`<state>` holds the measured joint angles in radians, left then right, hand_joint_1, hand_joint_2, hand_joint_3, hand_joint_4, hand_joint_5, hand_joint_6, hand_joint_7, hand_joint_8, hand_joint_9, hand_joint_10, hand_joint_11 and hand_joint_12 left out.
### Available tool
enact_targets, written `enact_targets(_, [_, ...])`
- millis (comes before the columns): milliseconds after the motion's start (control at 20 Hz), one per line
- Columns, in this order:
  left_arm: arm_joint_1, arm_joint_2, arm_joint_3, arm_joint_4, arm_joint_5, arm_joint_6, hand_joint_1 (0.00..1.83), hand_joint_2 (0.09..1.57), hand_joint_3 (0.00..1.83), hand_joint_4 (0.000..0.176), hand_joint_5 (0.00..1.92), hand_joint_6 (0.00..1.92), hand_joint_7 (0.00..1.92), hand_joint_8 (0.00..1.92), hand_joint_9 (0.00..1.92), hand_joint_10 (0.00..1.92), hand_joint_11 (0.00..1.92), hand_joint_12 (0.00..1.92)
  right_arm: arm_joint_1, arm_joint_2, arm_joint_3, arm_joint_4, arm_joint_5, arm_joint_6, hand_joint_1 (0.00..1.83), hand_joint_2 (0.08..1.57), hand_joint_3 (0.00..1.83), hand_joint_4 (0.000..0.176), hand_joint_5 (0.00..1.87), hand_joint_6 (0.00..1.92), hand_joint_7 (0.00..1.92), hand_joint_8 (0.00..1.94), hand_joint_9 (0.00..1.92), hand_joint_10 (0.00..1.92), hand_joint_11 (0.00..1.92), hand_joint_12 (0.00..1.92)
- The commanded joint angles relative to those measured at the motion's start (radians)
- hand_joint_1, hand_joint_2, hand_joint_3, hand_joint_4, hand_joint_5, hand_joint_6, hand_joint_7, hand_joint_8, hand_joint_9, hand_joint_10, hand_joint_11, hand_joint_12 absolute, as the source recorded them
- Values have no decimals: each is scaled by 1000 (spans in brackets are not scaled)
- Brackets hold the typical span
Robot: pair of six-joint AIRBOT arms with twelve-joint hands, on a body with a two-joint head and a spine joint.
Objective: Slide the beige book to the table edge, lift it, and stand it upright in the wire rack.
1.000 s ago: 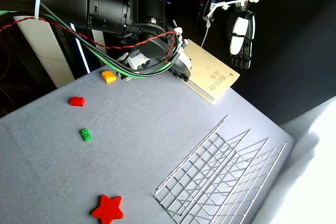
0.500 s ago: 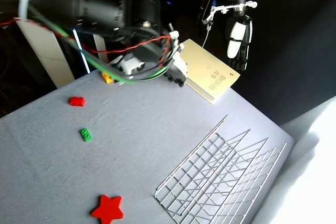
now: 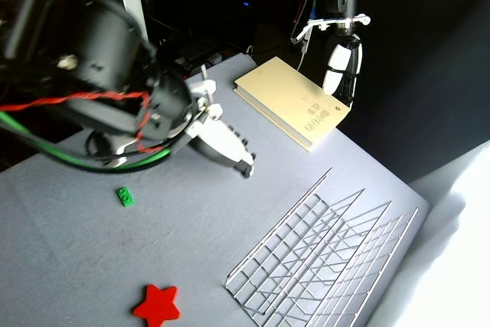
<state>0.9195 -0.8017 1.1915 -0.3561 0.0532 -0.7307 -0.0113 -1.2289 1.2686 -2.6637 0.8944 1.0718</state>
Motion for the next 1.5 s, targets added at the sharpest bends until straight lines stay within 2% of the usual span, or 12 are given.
enact_targets(0, [1,-5,11,-4,-49,-6,1028,1119,1,0,28,4,0,0,0,0,13,7,17,14,-3,36,-29,-1,193,1196,0,0,183,1,198,0,160,1,0,362])
enact_targets(100, [6,-21,22,-4,-48,-6,997,1126,4,0,14,1,0,0,0,0,0,0,18,38,-3,40,-44,8,189,1199,1,0,199,4,212,2,177,4,0,391])
enact_targets(200, [12,-31,28,-4,-48,-6,1000,1124,2,0,13,4,0,0,0,0,0,0,18,55,-3,33,-76,80,146,1211,3,0,164,0,177,1,149,2,0,316])
enact_targets(250, [17,-34,29,-4,-48,-6,1011,1117,0,0,14,4,0,0,0,0,0,0,21,62,-3,16,-88,159,143,1213,3,0,157,0,175,1,147,1,0,312])
enact_targets(450, [23,-48,34,-4,-48,-6,1015,1113,0,0,27,6,0,0,0,0,0,0,41,68,-4,-42,-154,324,164,1207,0,0,184,3,199,2,173,3,0,398])
enact_targets(650, [26,-60,38,-4,-48,-6,993,1127,3,0,6,0,0,0,0,0,0,0,46,97,-17,-152,-183,510,174,1208,2,0,193,3,210,4,187,4,0,436])
enact_targets(950, [28,-60,40,-4,-52,-12,954,1171,16,0,0,0,0,0,0,0,0,0,47,167,-59,-156,-183,522,193,1209,1,0,183,0,201,0,172,0,0,486])
enact_targets(1200, [28,-59,44,-4,-60,-22,1043,1136,0,0,56,12,31,8,20,6,45,22,48,217,-103,-156,-191,577,197,1208,1,0,205,4,229,5,201,7,0,523])
enact_targets(1300, [28,-59,45,-4,-62,-24,1105,1126,0,0,146,9,125,8,109,10,114,72,46,236,-114,-156,-195,606,205,1209,1,0,210,4,227,3,198,4,0,510])
enact_targets(1400, [28,-59,45,-4,-62,-25,1148,1106,5,0,237,4,208,3,204,2,56,457,38,251,-121,-156,-197,641,189,1212,2,0,201,0,220,0,193,1,0,503])
enact_targets(1450, [28,-59,45,-4,-64,-25,1160,1102,1,0,249,0,217,0,214,0,10,592,33,260,-127,-156,-197,655,187,1212,2,0,200,0,219,0,192,1,0,502])
